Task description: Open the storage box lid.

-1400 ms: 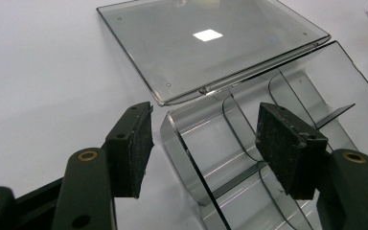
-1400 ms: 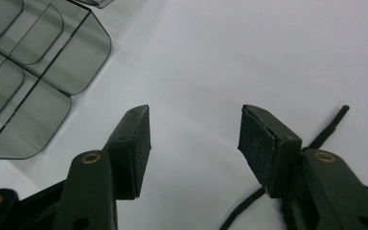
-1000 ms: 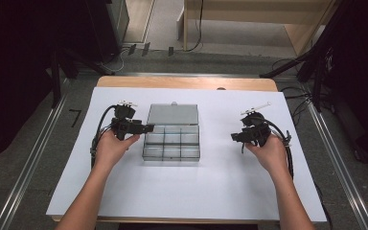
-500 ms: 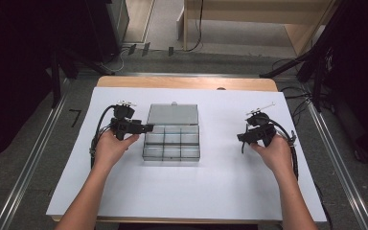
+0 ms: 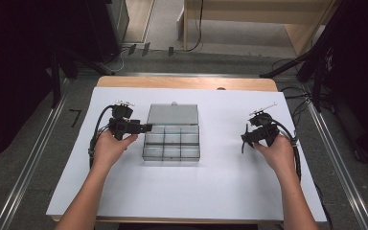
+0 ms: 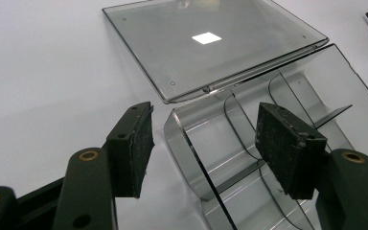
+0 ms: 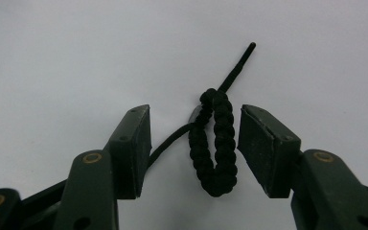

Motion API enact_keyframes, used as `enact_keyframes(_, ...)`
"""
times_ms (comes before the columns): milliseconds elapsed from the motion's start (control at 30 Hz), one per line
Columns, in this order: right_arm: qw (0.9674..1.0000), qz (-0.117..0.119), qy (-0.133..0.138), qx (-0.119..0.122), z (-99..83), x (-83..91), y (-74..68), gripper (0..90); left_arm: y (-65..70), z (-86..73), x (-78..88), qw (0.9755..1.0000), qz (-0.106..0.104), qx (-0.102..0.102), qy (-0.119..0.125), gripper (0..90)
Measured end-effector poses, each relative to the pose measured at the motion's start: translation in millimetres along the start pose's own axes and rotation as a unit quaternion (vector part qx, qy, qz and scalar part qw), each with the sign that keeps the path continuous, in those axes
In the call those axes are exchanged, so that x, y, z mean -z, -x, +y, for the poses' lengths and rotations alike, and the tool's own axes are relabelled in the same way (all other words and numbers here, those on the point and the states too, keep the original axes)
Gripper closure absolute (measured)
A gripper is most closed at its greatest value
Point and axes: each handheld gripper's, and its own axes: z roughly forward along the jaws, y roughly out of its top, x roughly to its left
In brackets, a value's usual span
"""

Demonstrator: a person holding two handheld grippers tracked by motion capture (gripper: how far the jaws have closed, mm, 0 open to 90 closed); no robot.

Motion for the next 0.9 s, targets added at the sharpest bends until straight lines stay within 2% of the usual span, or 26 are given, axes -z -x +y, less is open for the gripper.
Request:
enact_keyframes(700, 0.9993, -0.015, -0.033, 0.001, 1.4, -24.6, 7.0, 40.9, -5.8, -6.4, 8.0, 1.0, 0.005, 0.004, 0.005, 39.1)
enact_keyframes(900, 0.9989, -0.015, -0.044, 0.0, 1.3, -27.8, 6.8, 45.1, -6.6, -6.8, 8.4, 1.0, 0.007, 0.005, 0.005, 39.1)
